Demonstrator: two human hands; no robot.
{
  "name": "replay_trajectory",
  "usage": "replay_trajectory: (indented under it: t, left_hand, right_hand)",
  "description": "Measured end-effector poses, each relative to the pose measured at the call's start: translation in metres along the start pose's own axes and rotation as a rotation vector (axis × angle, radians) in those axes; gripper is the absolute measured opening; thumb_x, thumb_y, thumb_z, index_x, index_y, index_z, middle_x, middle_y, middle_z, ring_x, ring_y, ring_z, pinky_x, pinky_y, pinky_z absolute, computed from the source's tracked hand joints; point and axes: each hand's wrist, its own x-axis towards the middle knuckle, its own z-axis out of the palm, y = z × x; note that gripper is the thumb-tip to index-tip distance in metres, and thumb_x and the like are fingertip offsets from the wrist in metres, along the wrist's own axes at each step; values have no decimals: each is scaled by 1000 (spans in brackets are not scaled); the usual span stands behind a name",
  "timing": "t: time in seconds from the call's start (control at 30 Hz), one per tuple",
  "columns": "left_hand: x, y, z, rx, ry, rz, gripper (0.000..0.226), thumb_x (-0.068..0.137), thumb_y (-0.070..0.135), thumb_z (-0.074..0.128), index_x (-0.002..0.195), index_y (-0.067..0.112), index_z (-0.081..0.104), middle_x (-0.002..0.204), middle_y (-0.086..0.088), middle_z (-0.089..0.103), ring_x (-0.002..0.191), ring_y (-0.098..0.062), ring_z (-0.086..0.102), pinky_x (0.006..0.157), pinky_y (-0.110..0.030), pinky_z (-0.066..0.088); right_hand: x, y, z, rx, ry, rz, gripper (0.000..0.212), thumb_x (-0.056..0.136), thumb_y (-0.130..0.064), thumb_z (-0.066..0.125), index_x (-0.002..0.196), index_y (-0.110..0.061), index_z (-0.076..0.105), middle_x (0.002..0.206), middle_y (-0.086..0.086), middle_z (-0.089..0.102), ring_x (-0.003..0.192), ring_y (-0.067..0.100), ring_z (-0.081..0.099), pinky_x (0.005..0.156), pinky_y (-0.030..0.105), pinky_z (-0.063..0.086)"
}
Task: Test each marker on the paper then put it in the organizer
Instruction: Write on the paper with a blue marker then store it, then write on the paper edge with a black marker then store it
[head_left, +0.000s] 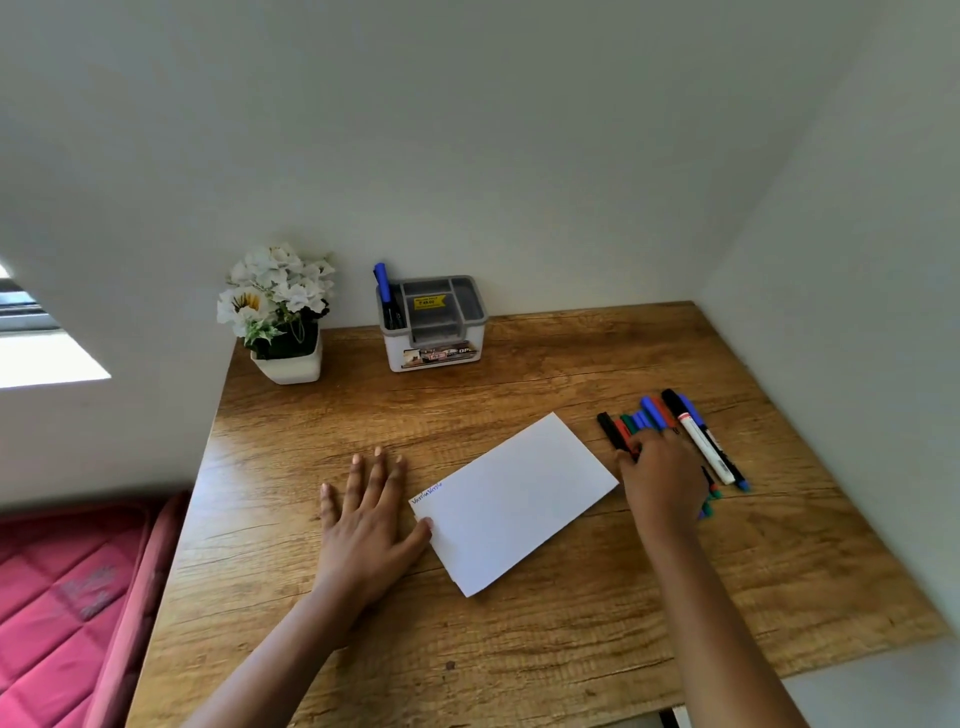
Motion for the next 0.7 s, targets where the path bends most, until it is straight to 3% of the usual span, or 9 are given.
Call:
replay_trajectory:
  t: [0.23, 0.37, 0.43, 0.53, 0.6, 0.7]
  left_hand:
    - [-2, -6, -2, 12, -35, 53, 96, 69, 79, 9, 145, 28, -19, 152, 7, -27, 137, -14, -34, 110, -45, -23]
    - [-1, -8, -4, -35, -56, 63, 98, 66, 81, 13, 145, 30, -18, 151, 10, -27, 136, -12, -35, 110, -44, -24]
    - [0, -7, -8, -138, -75, 38, 96, 69, 82, 25, 148, 37, -4, 153, 13, -20, 138, -10, -29, 111, -42, -23]
    - [0, 10, -18, -476, 19, -51, 71, 81, 65, 52, 144, 37, 32, 157, 9, 16, 145, -11, 3, 117, -45, -3]
    - [-1, 31, -29, -684, 93, -91, 57, 78, 61, 51, 132, 41, 47, 146, 11, 40, 137, -14, 33, 111, -43, 27]
    - [-1, 71, -47, -1165, 92, -73, 36, 87, 45, 53, 120, 32, 61, 125, 10, 62, 119, -4, 54, 100, -32, 41]
  right_hand:
    - [8, -2, 4, -22, -83, -15, 25, 88, -31, 63, 104, -13, 66, 98, 4, 66, 92, 21, 62, 64, 30, 46]
    - [11, -10, -6, 192, -54, -114, 17, 86, -29, 64, 96, -14, 66, 93, 1, 66, 83, 16, 61, 58, 25, 40]
    - [5, -18, -18, 343, -81, -181, 15, 85, -30, 65, 93, -17, 64, 90, -2, 64, 81, 13, 60, 59, 24, 40]
    - [-18, -36, -36, 582, -227, -271, 12, 85, -30, 67, 87, -21, 59, 78, -14, 60, 72, 2, 58, 57, 17, 42]
    - [-35, -49, -40, 713, -323, -319, 12, 83, -28, 70, 84, -22, 59, 75, -13, 64, 70, 0, 61, 58, 16, 47]
    - [-54, -67, -38, 821, -408, -372, 13, 81, -28, 73, 84, -25, 60, 74, -12, 65, 70, -1, 62, 60, 14, 49]
